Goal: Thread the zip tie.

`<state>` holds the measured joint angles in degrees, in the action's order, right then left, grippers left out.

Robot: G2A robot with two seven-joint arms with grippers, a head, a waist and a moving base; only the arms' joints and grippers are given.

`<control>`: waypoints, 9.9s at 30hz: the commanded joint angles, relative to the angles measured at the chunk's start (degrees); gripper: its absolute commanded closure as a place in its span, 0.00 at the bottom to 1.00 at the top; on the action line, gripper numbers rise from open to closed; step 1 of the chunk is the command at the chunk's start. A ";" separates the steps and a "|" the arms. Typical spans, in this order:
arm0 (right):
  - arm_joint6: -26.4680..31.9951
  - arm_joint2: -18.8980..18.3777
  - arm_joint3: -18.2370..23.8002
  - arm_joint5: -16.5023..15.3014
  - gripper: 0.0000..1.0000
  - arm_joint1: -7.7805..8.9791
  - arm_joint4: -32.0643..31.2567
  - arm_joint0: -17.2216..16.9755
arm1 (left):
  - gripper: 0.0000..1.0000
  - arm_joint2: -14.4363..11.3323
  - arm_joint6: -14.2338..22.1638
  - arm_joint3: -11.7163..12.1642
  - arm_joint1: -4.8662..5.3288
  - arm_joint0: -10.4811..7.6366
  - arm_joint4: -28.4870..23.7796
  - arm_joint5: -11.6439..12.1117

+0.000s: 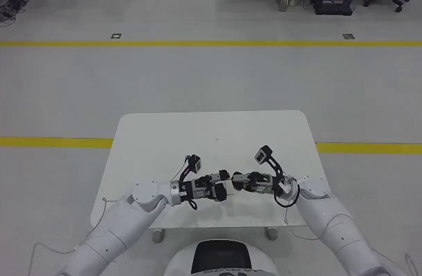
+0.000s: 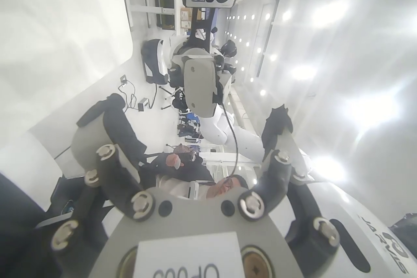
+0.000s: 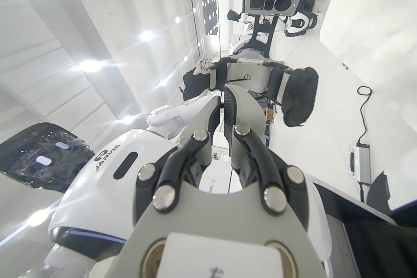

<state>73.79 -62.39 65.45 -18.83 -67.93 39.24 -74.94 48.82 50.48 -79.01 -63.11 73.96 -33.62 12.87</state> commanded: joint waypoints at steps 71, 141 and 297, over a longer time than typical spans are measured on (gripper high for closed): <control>-2.37 0.10 0.93 3.49 1.00 1.59 -5.43 -0.27 | 0.67 -1.09 -0.40 0.75 0.33 -0.89 -0.09 -0.37; -2.38 2.47 -0.19 4.51 1.00 2.13 -6.77 1.21 | 1.00 -2.87 -1.54 1.82 0.21 -2.11 0.67 -1.33; -20.15 29.57 9.45 -0.65 0.00 1.93 -83.75 19.04 | 1.00 18.56 -1.07 -1.13 1.11 3.77 15.99 6.61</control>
<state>53.46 -33.59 74.75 -19.48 -66.05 -43.79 -56.34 67.38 49.41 -80.14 -62.00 77.73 -17.63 19.48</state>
